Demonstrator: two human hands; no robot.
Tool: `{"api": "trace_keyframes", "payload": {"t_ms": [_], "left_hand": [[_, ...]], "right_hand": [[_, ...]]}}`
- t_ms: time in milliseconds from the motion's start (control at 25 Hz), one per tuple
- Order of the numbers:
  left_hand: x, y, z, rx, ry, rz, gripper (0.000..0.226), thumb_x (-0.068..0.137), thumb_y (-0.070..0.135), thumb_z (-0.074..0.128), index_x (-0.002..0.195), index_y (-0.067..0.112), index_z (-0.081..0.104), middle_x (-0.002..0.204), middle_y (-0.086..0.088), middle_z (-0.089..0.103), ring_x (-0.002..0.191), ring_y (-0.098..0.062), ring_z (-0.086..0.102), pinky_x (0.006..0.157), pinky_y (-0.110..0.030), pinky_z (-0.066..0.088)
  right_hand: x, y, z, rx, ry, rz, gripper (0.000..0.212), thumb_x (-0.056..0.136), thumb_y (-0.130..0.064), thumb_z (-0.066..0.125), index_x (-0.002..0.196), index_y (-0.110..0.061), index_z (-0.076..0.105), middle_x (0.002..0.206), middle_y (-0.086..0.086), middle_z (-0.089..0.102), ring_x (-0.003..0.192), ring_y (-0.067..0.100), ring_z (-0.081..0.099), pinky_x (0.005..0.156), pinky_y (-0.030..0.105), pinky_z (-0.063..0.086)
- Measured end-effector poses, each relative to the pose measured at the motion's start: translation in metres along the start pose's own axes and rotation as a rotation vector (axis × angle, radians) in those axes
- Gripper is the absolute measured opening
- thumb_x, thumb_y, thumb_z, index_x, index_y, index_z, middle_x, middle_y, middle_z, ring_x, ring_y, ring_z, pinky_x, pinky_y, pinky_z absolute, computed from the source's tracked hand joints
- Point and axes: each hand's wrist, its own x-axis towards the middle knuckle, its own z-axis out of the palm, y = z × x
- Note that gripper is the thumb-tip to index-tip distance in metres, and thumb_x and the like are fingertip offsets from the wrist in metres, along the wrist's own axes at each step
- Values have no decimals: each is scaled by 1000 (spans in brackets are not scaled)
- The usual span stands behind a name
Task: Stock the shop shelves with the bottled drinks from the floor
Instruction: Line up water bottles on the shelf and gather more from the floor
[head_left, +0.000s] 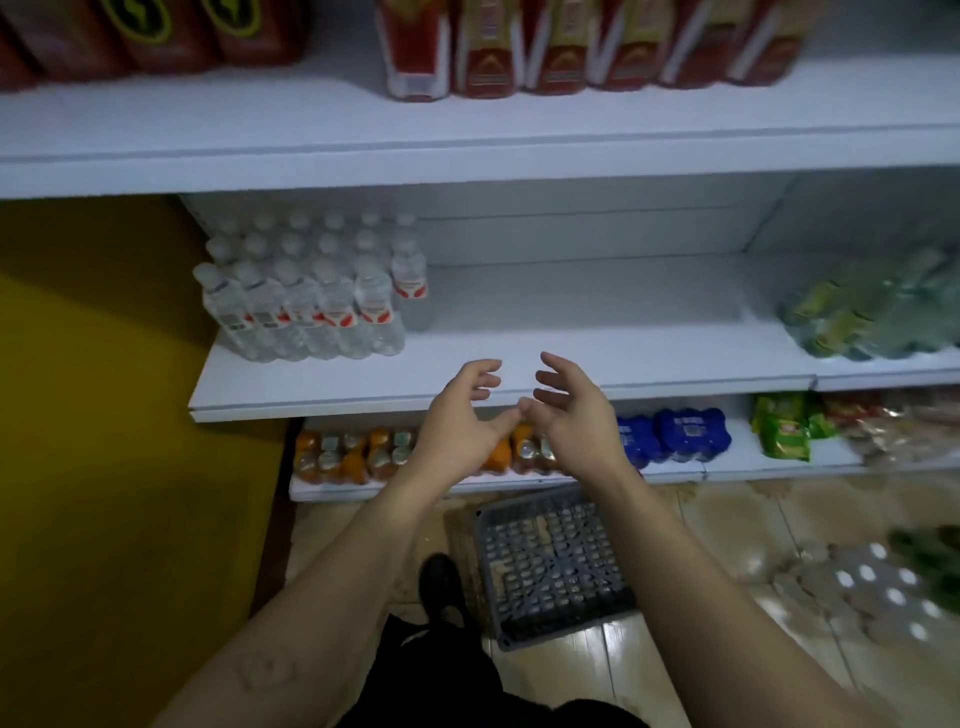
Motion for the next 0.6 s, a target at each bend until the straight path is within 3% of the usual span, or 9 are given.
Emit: {"api": "trace_keyframes", "payload": {"t_ms": [120,200,320,600], "left_hand": [[-50,33,68,64,-107,75,52,84,24,74,130,28,49,122,10,57,116,-8,53,90,-22,50],[-77,51,111,119,-168,124,54,83,18,75,131,26,50,123,8,57,114,-6,54,97,-28,48],[-111,79,178,156,-288,204,54,82,10,74,129,26,51,118,11,59,105,2,55,96,-27,48],[-158,119,300,209,-582,321,52,82,15,75,123,36,50,114,13,59,106,-2,57,97,-34,49]], "right_hand": [[-63,26,-71,24,85,-16,59,91,-14,69,143,-27,44,132,-5,57,117,9,57,81,12,49],[-103,50,-115,45,158,13,61,89,-13,70,143,-25,45,131,-2,59,115,11,59,90,23,53],[-157,85,-182,101,305,84,63,85,-11,75,140,-24,48,122,-2,62,107,11,63,96,36,54],[-255,130,-292,176,597,242,65,84,-13,76,142,-21,47,126,0,57,111,16,59,92,30,51]]}}
